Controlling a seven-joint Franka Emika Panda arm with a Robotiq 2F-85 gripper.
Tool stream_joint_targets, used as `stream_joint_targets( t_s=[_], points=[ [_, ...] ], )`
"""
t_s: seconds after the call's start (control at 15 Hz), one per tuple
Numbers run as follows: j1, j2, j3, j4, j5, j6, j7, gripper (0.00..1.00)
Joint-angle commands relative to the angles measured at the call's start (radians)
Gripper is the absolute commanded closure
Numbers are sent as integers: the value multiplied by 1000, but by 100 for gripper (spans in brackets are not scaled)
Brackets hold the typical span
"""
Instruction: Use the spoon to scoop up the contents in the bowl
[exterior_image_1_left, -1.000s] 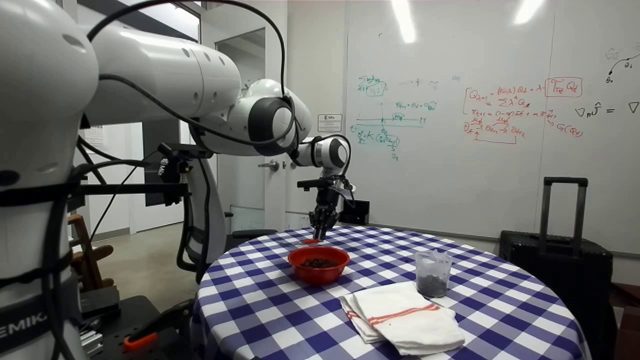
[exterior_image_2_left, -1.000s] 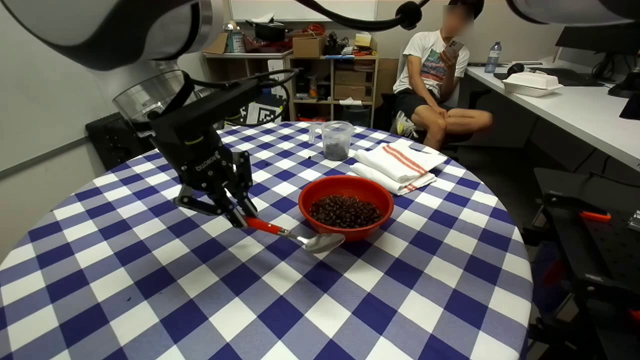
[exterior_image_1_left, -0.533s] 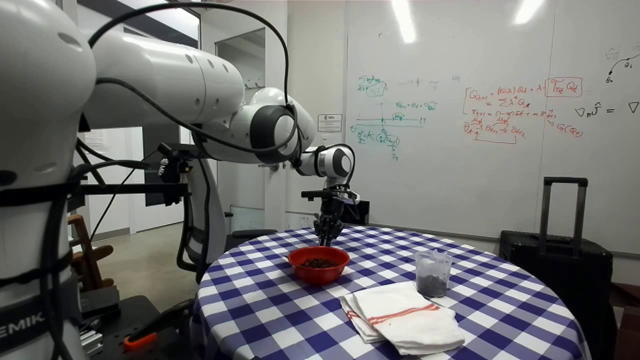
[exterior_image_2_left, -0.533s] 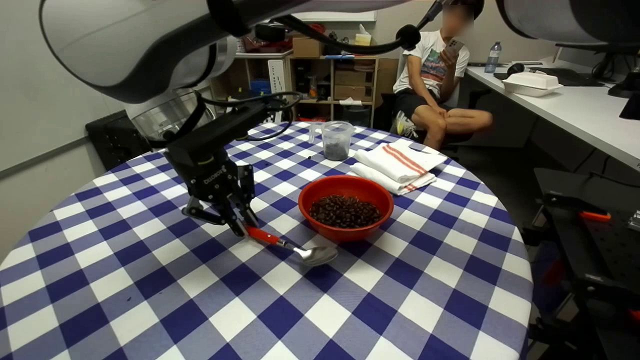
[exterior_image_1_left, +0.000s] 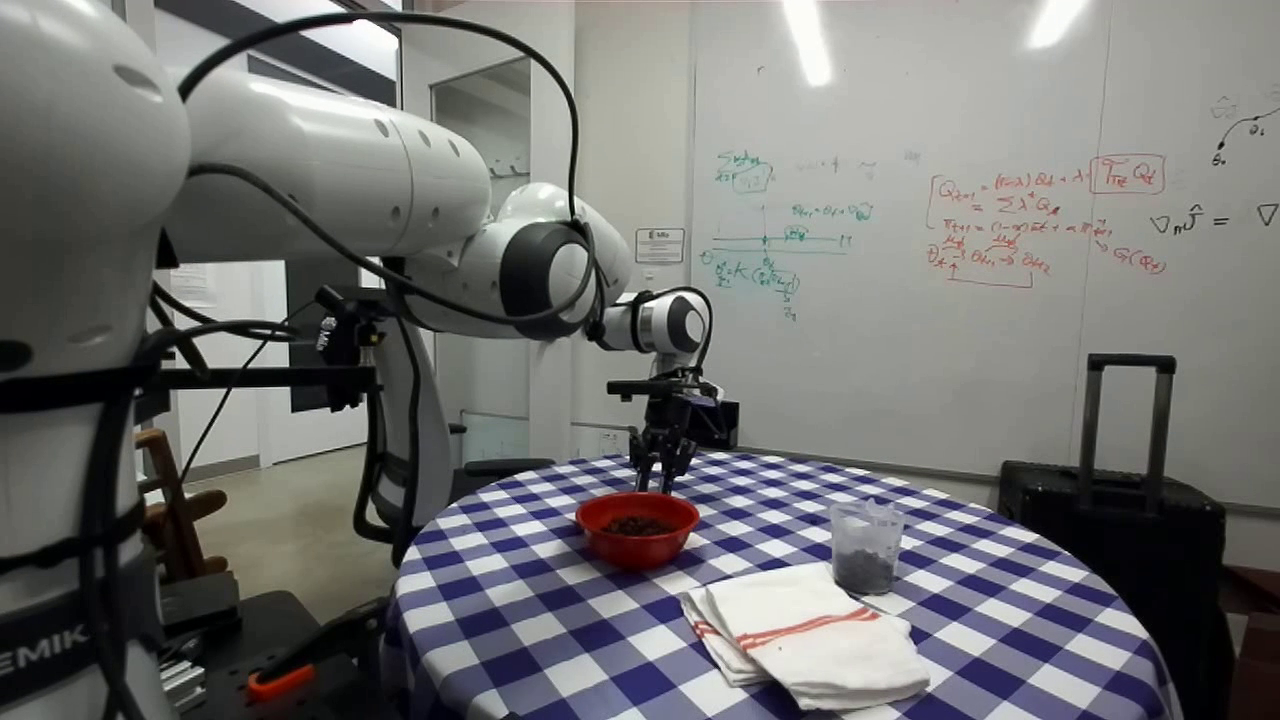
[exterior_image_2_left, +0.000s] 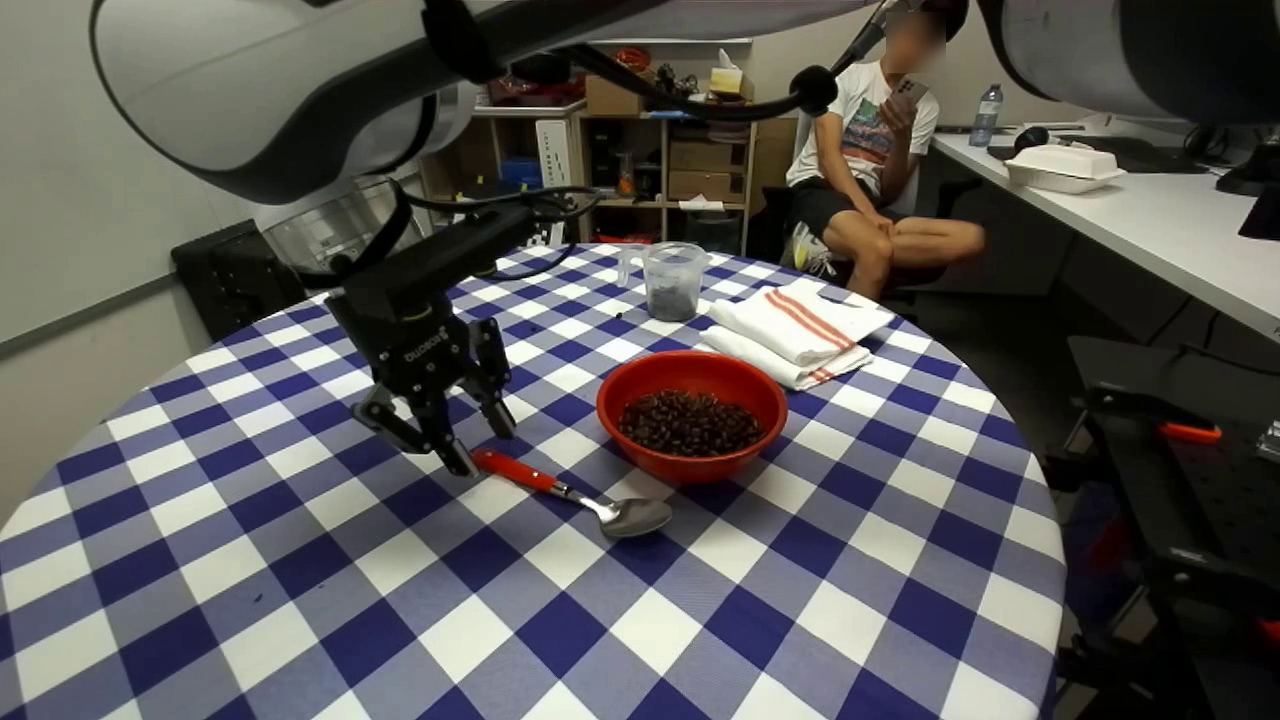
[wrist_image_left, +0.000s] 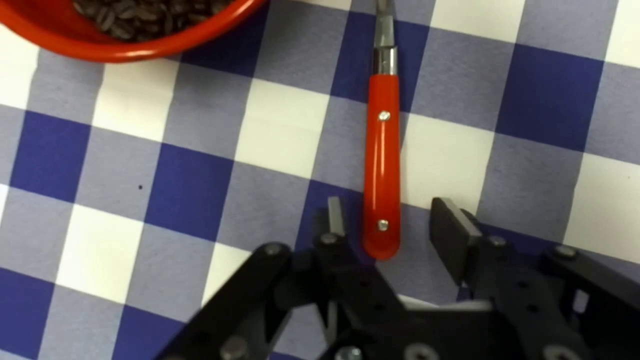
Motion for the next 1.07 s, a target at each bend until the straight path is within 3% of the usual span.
stream_joint_targets(
  t_s=[0.0, 0.2, 0.8, 0.87, 1.0],
  points=[
    [-26, -60, 17, -5, 22, -35, -109, 19],
    [-52, -121, 11, -7, 12, -79, -195, 1],
    [-139, -275, -17, -12, -40, -247, -501, 0],
    [-137, -245, -12, -14, -22, -211, -435, 0],
    [-148, -268, -12, -15, -25, -221, -473, 0]
  ],
)
